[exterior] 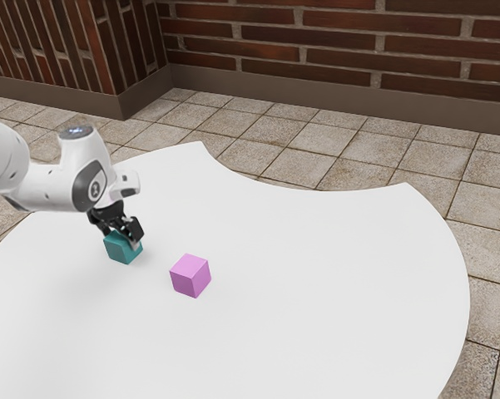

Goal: Pick up the blue block with one arm, and put the blue block on the pink block with one arm

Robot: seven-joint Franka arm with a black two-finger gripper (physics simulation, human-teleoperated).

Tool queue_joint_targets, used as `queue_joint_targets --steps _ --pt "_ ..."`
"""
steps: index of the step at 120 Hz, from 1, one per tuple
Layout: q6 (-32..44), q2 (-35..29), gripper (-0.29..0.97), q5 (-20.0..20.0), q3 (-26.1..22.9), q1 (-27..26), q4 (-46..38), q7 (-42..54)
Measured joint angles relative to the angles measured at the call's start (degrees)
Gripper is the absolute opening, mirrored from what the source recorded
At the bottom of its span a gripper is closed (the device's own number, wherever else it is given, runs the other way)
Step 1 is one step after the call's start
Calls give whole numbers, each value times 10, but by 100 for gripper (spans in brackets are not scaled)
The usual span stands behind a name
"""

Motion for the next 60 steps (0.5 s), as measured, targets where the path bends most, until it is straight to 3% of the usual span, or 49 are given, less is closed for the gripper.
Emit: queue_joint_targets --steps 26,46,60 --pt "2 13 67 -18 -1 0 0 21" --pt "4 10 41 -22 -1 0 1 31" --pt "6 7 35 -20 -1 0 1 34"
